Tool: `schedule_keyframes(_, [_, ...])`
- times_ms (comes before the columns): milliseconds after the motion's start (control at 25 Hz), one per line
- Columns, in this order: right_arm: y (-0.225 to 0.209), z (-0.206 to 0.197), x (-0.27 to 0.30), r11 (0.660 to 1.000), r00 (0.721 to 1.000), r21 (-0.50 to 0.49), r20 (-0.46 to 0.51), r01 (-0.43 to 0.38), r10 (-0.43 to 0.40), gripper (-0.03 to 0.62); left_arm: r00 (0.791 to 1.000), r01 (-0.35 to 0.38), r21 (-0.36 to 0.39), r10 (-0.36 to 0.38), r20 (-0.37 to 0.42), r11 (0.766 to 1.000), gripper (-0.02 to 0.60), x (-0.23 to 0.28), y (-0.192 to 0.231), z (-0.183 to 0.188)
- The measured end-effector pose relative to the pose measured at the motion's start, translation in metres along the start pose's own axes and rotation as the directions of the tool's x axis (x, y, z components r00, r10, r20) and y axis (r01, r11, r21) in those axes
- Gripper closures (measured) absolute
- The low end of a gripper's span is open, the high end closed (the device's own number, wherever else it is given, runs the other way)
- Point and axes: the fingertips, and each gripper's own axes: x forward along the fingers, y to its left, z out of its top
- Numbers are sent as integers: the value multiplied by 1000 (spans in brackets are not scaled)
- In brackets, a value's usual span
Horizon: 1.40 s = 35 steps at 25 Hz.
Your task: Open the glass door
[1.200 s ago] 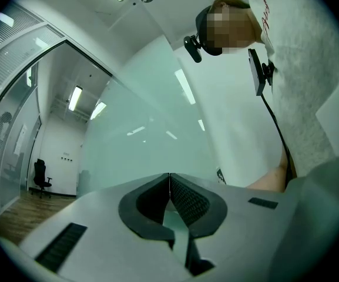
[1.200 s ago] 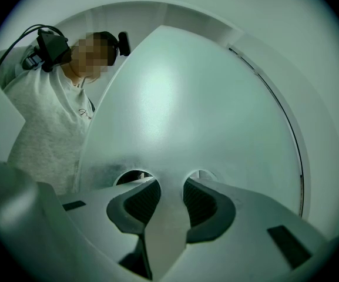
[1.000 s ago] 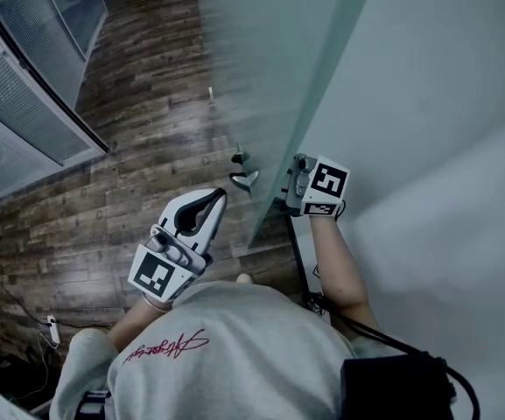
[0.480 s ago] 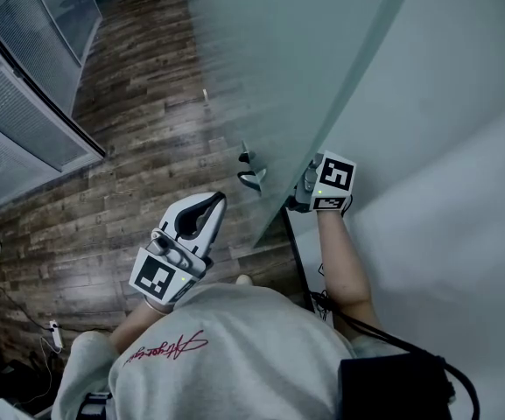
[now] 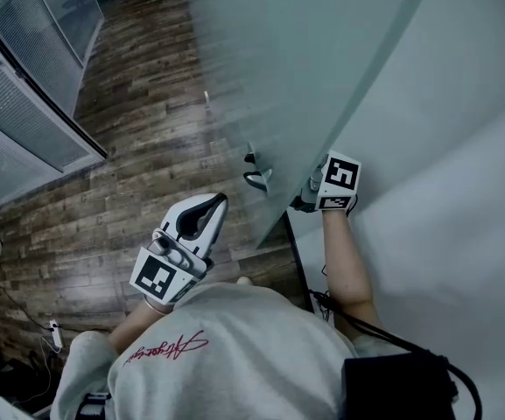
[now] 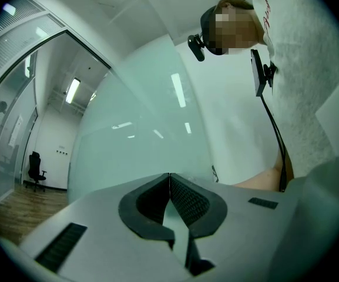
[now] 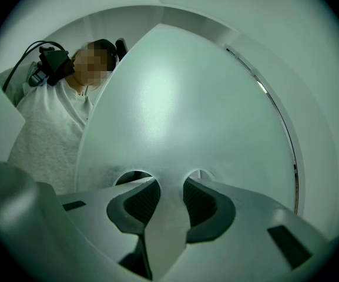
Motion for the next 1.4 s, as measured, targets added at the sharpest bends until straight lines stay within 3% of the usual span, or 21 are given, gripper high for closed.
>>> schedule_keyframes(400, [-2, -1, -8, 1000, 995, -9, -104, -2, 2, 457, 999, -7, 16, 8, -45, 1000, 569, -6, 8, -7])
schedule_keyframes(480, [-2, 4, -10, 1000, 994, -6, -107, -12, 11, 456, 997, -1, 12, 2, -76, 1000, 569, -8, 7, -14])
schedule_keyframes(640, [-1, 1, -24, 1000, 995, 3, -95, 15, -15, 456, 998, -12, 3, 12, -64, 1000, 569, -7, 6, -13])
schedule_keyframes(880, [-4, 5, -42, 989, 990, -40, -25, 141, -142, 467, 999, 4, 5, -3, -54, 1000, 569, -3, 8, -16])
schedule_keyframes(960, [-10, 10, -54, 974, 974, -41, 44, 225, -223, 525, 998, 8, -5, -8, -54, 1000, 569, 0, 8, -19])
schedule_keyframes(1080, [-6, 17, -72, 950, 944, -28, 122, 311, -305, 547, 999, 37, -12, -37, -34, 999, 569, 2, 5, -16])
schedule_keyframes(1280, [16, 14, -72, 914, 915, -78, 101, 398, -390, 563, 996, 88, -25, -88, -10, 996, 569, -2, 6, -14])
schedule_keyframes(1400, [28, 13, -78, 881, 881, -73, 114, 468, -459, 571, 990, 139, -44, -139, 7, 989, 569, -4, 1, -11])
